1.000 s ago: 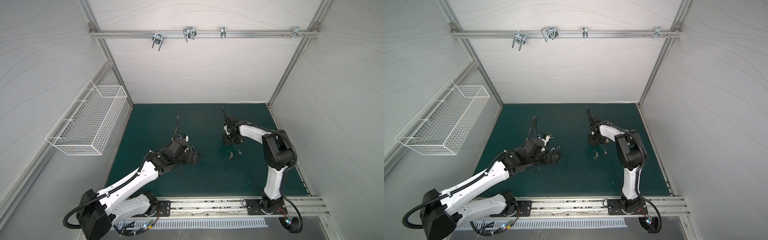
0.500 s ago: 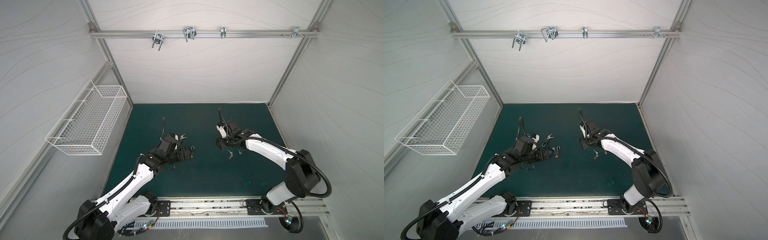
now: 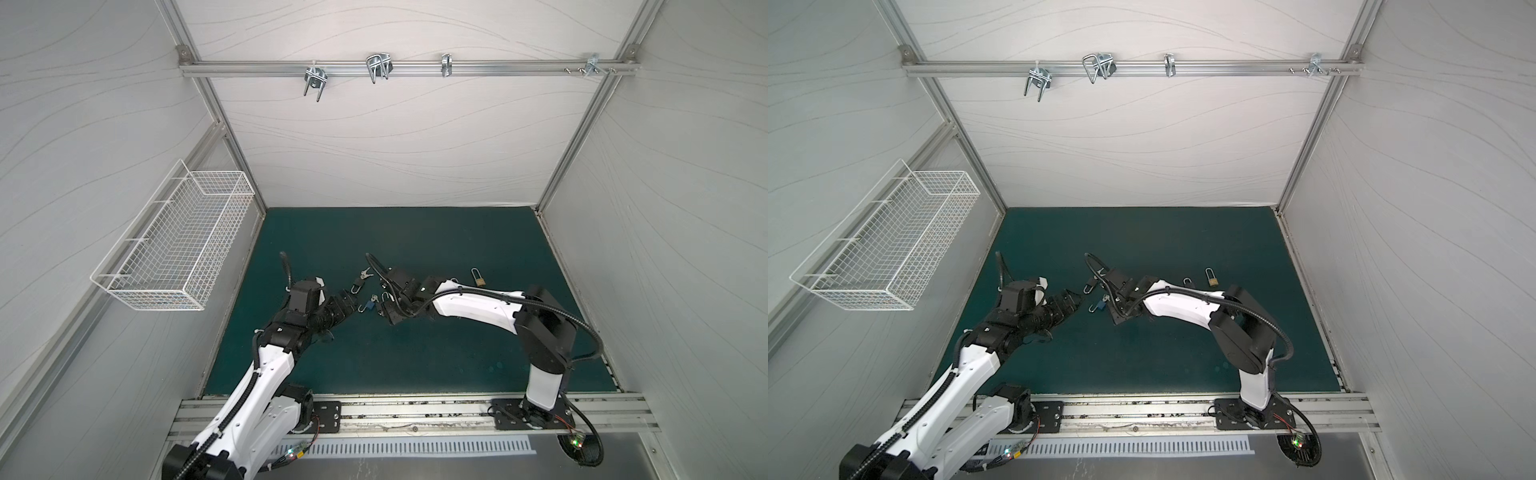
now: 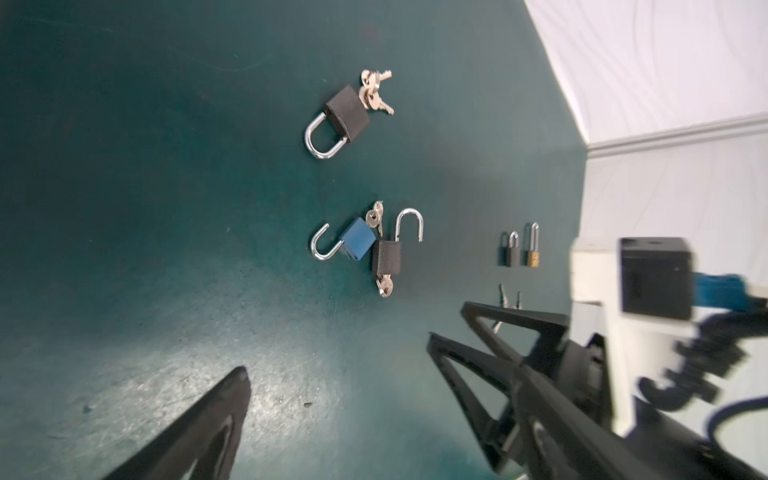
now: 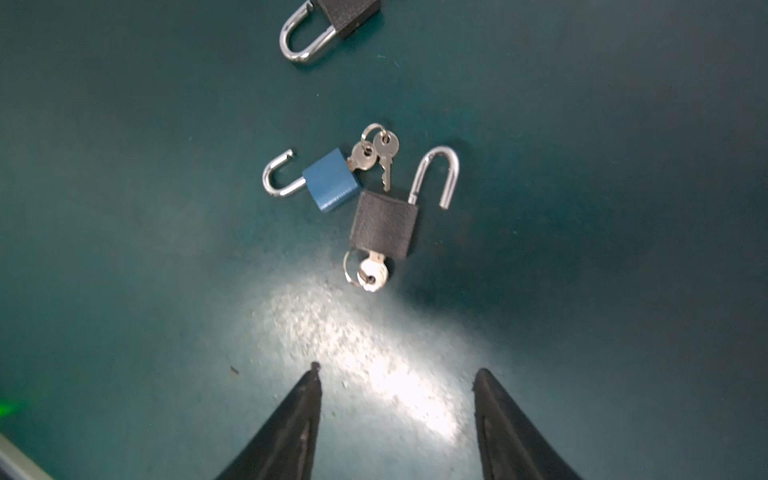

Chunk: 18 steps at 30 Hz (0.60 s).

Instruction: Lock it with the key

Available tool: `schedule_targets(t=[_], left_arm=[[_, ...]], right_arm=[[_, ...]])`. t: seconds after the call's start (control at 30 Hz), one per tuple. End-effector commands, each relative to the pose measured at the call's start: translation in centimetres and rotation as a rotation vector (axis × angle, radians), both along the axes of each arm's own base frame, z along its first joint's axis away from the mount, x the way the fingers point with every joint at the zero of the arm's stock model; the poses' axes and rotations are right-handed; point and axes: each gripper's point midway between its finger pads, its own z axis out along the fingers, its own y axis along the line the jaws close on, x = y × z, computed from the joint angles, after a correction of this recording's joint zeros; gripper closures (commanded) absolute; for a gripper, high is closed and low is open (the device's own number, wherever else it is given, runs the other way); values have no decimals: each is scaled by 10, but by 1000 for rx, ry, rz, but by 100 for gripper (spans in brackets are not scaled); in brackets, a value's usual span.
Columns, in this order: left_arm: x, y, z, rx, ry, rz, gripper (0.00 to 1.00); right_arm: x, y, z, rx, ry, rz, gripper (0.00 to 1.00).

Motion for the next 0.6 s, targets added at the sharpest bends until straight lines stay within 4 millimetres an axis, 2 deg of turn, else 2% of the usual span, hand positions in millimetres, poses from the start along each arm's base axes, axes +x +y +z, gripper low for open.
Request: schedule_targets(t=[0.0,0.17,0.57], left_arm=[[4,0,12,-78,-26,9,2],[5,6,15,-100,-33,31,2],[8,5,22,-97,-54,15,2]], right_arm=[[5,4,-7,-36,17,-64,37],[9,11,-21,-90,30,-52,35],[7,28,-43,-154,65,6,36]])
